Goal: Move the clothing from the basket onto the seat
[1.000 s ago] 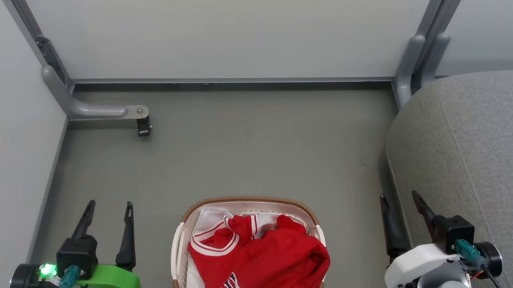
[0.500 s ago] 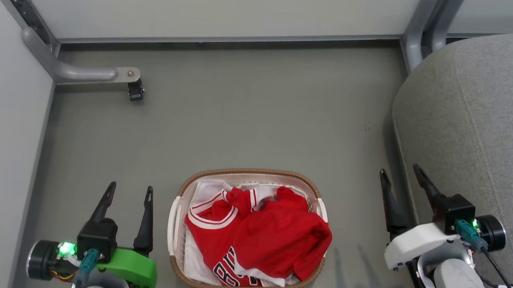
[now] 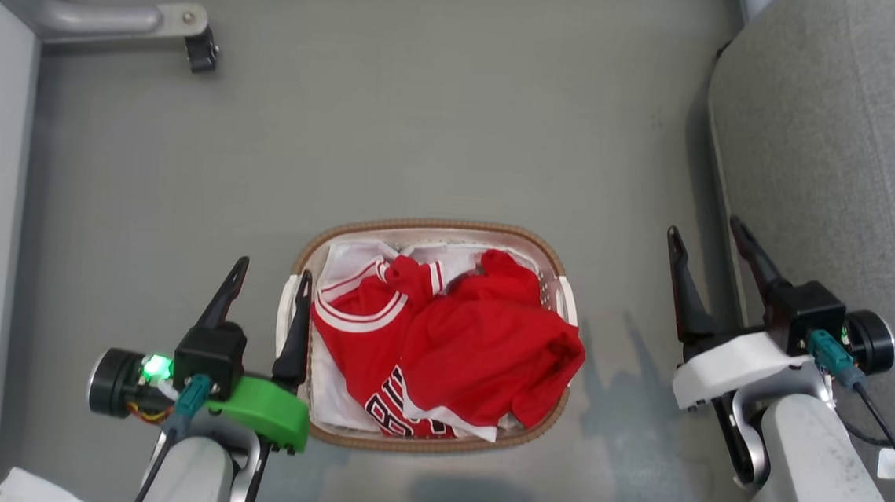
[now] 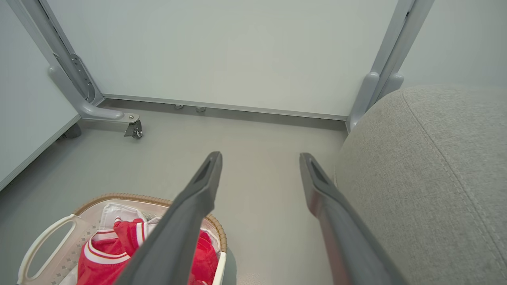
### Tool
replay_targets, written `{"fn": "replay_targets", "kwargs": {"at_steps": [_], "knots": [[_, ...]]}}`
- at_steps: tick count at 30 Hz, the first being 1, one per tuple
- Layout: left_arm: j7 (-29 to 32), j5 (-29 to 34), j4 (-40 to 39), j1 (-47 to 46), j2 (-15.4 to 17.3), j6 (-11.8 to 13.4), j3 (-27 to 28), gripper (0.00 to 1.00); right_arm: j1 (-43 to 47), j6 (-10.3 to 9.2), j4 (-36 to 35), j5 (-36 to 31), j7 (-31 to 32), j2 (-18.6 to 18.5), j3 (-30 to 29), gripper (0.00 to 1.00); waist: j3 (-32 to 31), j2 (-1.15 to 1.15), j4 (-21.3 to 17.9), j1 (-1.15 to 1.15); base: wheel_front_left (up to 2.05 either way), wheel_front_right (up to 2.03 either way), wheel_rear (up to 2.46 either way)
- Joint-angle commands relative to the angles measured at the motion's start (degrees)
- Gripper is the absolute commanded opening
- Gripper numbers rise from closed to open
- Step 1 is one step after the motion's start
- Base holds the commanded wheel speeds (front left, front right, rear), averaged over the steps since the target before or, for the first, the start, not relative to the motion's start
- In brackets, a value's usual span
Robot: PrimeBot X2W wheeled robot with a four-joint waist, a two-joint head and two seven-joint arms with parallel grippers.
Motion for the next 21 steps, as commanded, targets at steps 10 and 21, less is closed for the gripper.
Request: {"fn": "replay_targets", "kwargs": {"at_steps": [10, 21], "knots": [[-0.2, 1.1, 2.0, -7.6, 0.2, -1.7, -3.3, 1.0, -5.0, -0.02, -2.9, -0.4, -0.3, 0.4, 0.7, 1.0, 11.5, 0.0, -2.7, -0.01, 0.0, 0.0, 0.0], [-0.2, 0.9, 7.3, -15.3, 2.7, -2.9, -8.1, 1.0, -9.2, -0.02, -6.0, 0.2, -0.3, 1.3, 2.4, 1.0, 18.5, 0.0, -6.7, -0.01, 0.0, 0.0, 0.0]]}}
